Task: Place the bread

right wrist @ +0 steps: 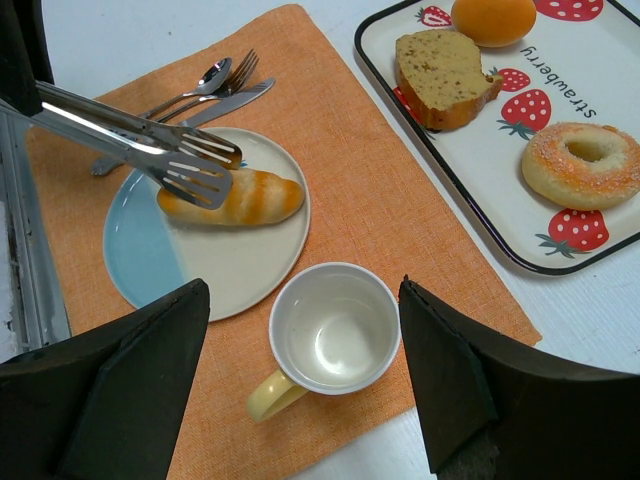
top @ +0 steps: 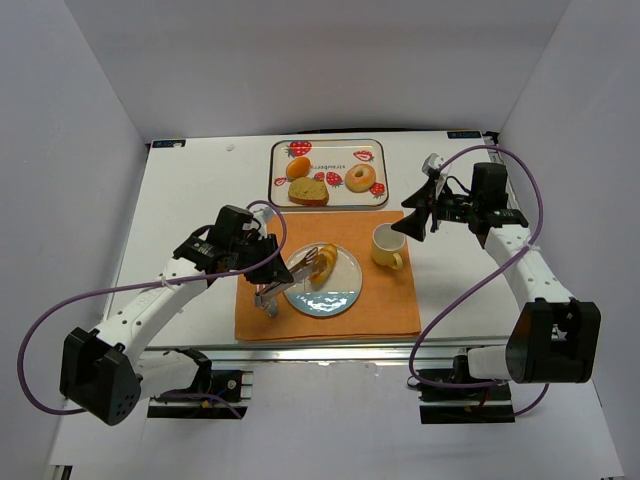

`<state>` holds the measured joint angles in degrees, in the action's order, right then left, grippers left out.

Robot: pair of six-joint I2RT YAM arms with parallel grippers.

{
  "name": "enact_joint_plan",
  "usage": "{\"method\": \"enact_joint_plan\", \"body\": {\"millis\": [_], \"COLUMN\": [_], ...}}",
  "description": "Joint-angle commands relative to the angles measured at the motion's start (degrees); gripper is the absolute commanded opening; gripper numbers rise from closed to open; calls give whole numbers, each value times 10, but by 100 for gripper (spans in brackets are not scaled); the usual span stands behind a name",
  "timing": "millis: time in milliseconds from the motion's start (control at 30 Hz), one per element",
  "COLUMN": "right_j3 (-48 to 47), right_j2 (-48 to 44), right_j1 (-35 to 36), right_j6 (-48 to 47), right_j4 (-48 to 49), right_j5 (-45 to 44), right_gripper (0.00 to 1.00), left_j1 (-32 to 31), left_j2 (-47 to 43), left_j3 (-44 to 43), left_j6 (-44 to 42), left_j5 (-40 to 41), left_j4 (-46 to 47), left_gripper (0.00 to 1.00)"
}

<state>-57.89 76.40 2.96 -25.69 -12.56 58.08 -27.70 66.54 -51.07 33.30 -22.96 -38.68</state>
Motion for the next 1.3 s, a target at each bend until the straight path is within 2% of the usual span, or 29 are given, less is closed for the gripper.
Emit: {"method": "enact_joint_plan", "body": {"millis": [0, 433, 1267], "right_j3": [-21, -21, -21], "right_j2": [-3, -2, 0], "right_j1": [-3, -3, -3], "right_j6": [-2, -1, 1], "right_j4": [-2, 0, 8], "right_j5": [15, 16, 21], "right_gripper": [80, 81, 81], "left_j1": [-5, -6, -6], "left_j2": [-20, -15, -4], "left_j3": [-23, -27, -53], "left_j6": [-6, -5, -18], "left_j5": [-9, -16, -27], "left_j4": [4, 4, -20], "left_gripper": [33, 44, 49]}}
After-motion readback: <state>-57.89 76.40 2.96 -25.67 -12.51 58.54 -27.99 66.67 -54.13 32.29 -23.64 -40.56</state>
